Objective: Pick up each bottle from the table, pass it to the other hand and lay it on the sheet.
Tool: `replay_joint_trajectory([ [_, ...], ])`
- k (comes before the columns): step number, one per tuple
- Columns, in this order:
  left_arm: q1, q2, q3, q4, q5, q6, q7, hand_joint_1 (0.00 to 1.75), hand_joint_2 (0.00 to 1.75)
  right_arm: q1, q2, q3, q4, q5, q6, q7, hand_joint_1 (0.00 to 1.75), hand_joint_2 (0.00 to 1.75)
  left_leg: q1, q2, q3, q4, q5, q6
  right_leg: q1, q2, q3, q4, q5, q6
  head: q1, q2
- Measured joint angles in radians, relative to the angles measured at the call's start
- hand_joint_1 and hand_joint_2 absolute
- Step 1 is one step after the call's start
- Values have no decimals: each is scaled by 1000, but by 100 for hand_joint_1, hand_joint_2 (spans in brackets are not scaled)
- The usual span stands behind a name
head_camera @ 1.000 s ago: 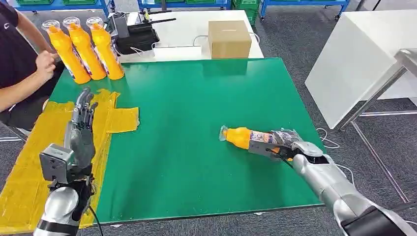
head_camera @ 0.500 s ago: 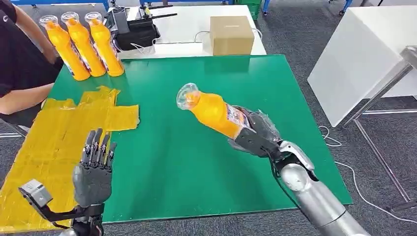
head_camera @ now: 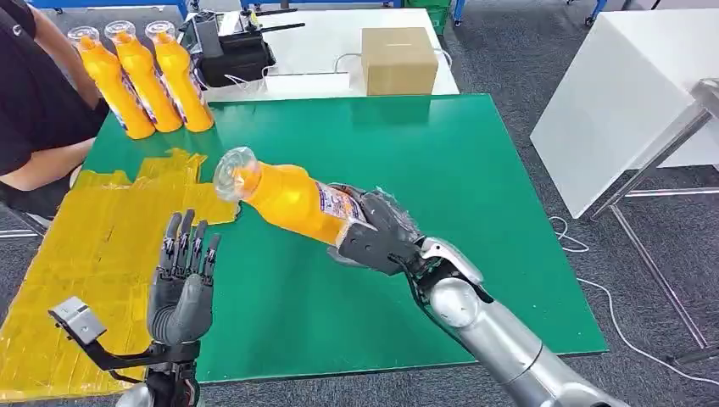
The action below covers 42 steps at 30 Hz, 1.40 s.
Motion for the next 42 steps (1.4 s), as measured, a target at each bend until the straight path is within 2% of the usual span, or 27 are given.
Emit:
replay_joint_trajectory([
  [5, -4, 0, -9, 0, 0, 10, -8, 0, 175, -12, 9, 23, 20, -17, 8, 10, 175, 175, -1, 0, -1, 0, 0, 0, 0, 0, -1, 0, 0, 0, 0, 0],
  [14, -51, -7, -50, 3, -27, 63, -37, 0, 175, -60, 74, 115, 142, -29, 21, 28, 175, 175, 0, 0, -1, 0, 0, 0, 0, 0, -1, 1, 0, 0, 0, 0],
  [23, -53, -7, -68, 2, 2, 47, -43, 0, 175, -89, 97, 205, 194, -31, 53, 34, 175, 175, 0, 0, -2, 0, 0, 0, 0, 0, -2, 1, 0, 0, 0, 0],
  [30, -53, -7, -72, 2, 5, 44, -45, 0, 175, -102, 100, 235, 212, -29, 86, 34, 175, 175, 0, 0, -1, 0, 0, 0, 0, 0, -2, 1, 0, 0, 0, 0],
  [34, -51, -6, -66, 2, 35, 34, -43, 0, 175, -112, 106, 289, 212, -22, 124, 34, 175, 175, 0, 0, -1, 0, 0, 0, 0, 0, -3, 1, 0, 0, -1, 0],
  [42, -38, -3, -48, 13, 44, 11, -35, 0, 175, -153, 106, 375, 163, -28, 129, 45, 175, 175, 0, 1, -2, 0, 0, 0, 0, 0, -3, 1, 0, 0, 0, 0],
])
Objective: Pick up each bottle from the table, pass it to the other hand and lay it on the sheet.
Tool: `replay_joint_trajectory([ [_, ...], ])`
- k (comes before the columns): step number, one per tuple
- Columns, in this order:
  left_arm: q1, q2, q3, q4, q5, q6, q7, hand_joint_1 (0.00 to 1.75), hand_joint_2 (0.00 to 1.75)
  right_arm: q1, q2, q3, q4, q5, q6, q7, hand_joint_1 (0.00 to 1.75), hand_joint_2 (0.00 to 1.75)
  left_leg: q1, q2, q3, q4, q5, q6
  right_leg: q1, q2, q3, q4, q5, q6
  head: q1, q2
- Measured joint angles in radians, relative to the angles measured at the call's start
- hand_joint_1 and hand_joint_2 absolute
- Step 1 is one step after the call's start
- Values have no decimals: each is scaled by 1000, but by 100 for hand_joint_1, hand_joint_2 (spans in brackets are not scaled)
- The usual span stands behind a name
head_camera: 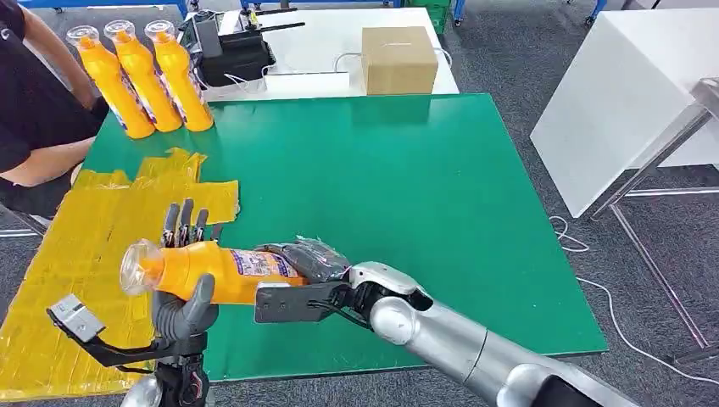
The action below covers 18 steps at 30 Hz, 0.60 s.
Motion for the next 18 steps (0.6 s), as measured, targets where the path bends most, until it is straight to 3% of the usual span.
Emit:
replay_joint_trajectory([
  [1, 2, 0, 0, 2, 0, 0, 0, 9, 175, -4, -2, 8, -5, -3, 0, 3, 175, 175, 0, 0, 0, 0, 0, 0, 0, 0, 0, 0, 0, 0, 0, 0],
  [2, 4, 0, 1, 5, -2, 0, 0, 175, 175, -9, -4, 16, -10, -6, 0, 3, 175, 175, 0, 0, 0, 0, 0, 0, 0, 0, 0, 0, 0, 0, 1, 0],
  [18, 12, 0, 8, 18, -22, 13, -15, 175, 175, -45, -17, 71, -14, -38, -8, 10, 175, 175, 0, 0, 0, 0, 0, 0, 0, 0, 0, 0, 0, 0, 0, 0],
])
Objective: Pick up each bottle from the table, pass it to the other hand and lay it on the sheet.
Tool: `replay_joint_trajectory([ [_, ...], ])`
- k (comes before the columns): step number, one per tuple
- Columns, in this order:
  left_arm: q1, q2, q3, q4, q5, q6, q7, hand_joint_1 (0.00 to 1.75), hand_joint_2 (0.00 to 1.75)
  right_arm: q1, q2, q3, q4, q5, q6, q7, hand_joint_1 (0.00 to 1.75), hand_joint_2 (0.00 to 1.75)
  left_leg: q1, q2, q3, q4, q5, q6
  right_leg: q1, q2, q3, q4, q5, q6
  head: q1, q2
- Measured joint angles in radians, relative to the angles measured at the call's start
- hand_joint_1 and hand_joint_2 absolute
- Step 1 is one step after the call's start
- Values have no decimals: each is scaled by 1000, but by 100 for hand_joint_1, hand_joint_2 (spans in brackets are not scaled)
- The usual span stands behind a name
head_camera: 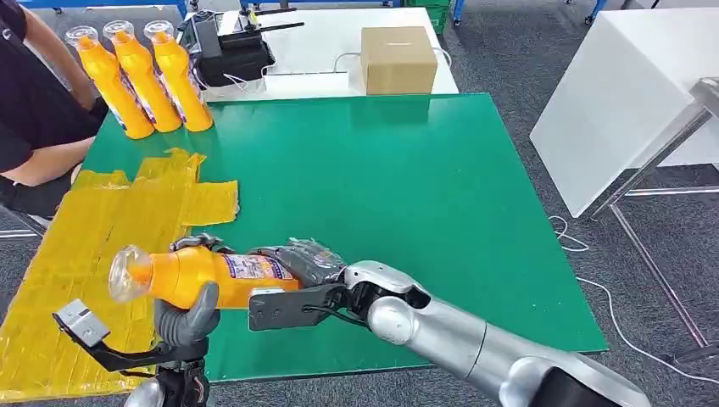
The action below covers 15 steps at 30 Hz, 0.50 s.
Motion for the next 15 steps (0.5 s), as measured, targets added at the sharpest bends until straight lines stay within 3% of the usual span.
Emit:
replay_joint_trajectory([
  [12, 0, 0, 0, 2, 0, 2, 0, 175, 175, -4, -3, 8, 0, -11, -6, 0, 175, 175, 0, 0, 0, 0, 0, 0, 0, 0, 0, 0, 0, 0, 0, 0],
  [13, -2, 0, 0, 3, 0, 3, -1, 175, 175, -4, -3, 9, 0, -12, -10, 0, 23, 175, 0, 0, 0, 0, 0, 0, 0, 0, 0, 0, 0, 0, 0, 0],
  [14, -2, 0, 0, 4, 0, 3, 0, 175, 175, -4, -4, 10, 0, -12, -13, 0, 0, 0, 0, 0, 0, 0, 0, 0, 0, 0, 0, 0, 0, 0, 0, 0],
  [15, -2, 0, 0, 4, 0, 3, -1, 175, 175, -4, -5, 10, 0, -12, -13, 0, 0, 0, 0, 0, 0, 0, 0, 0, 0, 0, 0, 0, 0, 0, 0, 0],
])
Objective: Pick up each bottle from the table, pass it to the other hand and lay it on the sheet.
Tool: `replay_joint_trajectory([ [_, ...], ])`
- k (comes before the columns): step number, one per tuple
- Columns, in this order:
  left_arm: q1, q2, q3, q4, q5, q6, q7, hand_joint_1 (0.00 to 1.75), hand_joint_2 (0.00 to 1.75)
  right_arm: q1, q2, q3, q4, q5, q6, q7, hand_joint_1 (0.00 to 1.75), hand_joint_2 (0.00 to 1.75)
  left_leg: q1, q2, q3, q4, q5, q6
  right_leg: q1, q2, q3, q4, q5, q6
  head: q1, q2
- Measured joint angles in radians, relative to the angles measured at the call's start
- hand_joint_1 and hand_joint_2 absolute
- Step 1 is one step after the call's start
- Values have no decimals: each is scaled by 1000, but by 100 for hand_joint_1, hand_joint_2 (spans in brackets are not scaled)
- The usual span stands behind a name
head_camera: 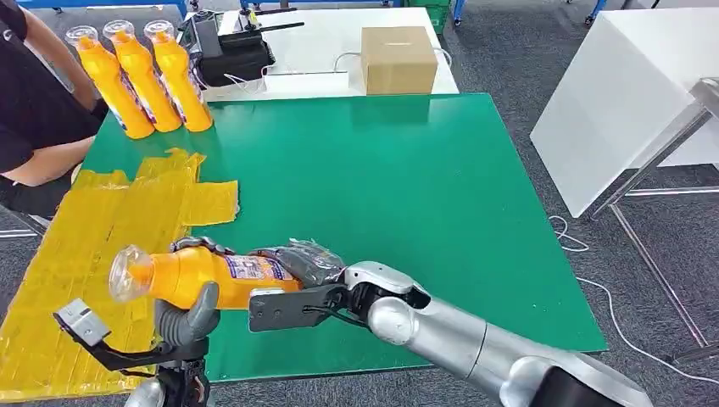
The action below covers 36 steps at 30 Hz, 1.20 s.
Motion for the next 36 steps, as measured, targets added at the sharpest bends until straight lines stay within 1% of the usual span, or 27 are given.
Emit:
replay_joint_trajectory([
  [2, -3, 0, 0, 0, 0, 0, 0, 175, 175, 2, 0, 2, 0, 8, -11, -7, 0, 0, 0, 0, 0, 0, 0, 0, 0, 0, 0, 0, 0, 0, 0, 0],
  [5, -4, 0, 3, 3, -8, 7, -2, 175, 175, 23, -2, -1, -14, 29, -66, -19, 0, 0, 0, 0, 0, 0, 0, 0, 0, 0, 0, 0, 0, 0, 0, 0],
  [9, -11, 2, 14, 3, -78, 49, -26, 175, 175, 78, -24, -42, -65, 65, -132, -66, 0, 0, 0, 0, 0, 0, 0, 0, 0, 0, 0, 0, 0, 0, 0, 0],
  [11, -19, 9, 26, 4, -150, 81, -35, 175, 175, 121, -43, -81, -107, 98, -159, -85, 0, 0, 0, -1, 0, 0, 0, 0, 0, 0, 0, 0, 0, 0, 0, 0],
  [14, -30, 31, 50, 11, -286, 130, -42, 175, 175, 176, -74, -142, -166, 131, -169, -97, 0, 0, 0, -1, 0, 0, 0, 0, 0, 0, 0, 0, 0, 0, 0, 0],
  [17, -39, 57, 73, 26, -510, 218, -47, 175, 175, 219, -106, -193, -213, 148, -174, -106, 0, 0, 0, -1, 0, 0, 0, 0, 0, 0, 0, 0, 0, 0, 0, 0],
  [21, -53, 104, 115, 58, -831, 318, -19, 175, 175, 263, -139, -245, -261, 163, -173, -125, 0, 0, 0, 0, 0, 0, 0, 0, 0, 0, 0, 0, 0, 0, 0, 0],
  [26, -61, 127, 144, 83, -886, 341, -10, 175, 175, 286, -156, -275, -288, 167, -167, -132, 0, 0, 0, 1, 0, 0, 0, 0, 0, 0, 0, 0, 0, 0, 0, 0],
  [27, -61, 130, 146, 87, -950, 366, 8, 175, 175, 287, -158, -277, -291, 167, -161, -135, 0, 0, 0, 1, 0, 0, 0, 0, 0, 0, 0, 0, 0, 0, 0, 0],
  [29, -70, 145, 146, 106, -1190, 438, 74, 175, 175, 288, -160, -280, -295, 162, -153, -142, 0, 0, 0, 1, 0, 0, 0, 0, 0, 0, 0, 0, 0, 0, 0, 0],
  [32, -90, 190, 147, 164, -1555, 492, 183, 175, 175, 288, -163, -286, -299, 154, -139, -151, 0, 0, 0, 1, 0, 0, 0, 0, 0, 0, 0, 0, 0, 0, 0, 0],
  [36, -120, 251, 130, 282, -1756, 465, 281, 175, 175, 288, -163, -290, -304, 153, -122, -151, 0, 0, 0, 1, 0, 0, 0, 0, 0, 0, -1, 0, 0, 0, 0, 0],
])
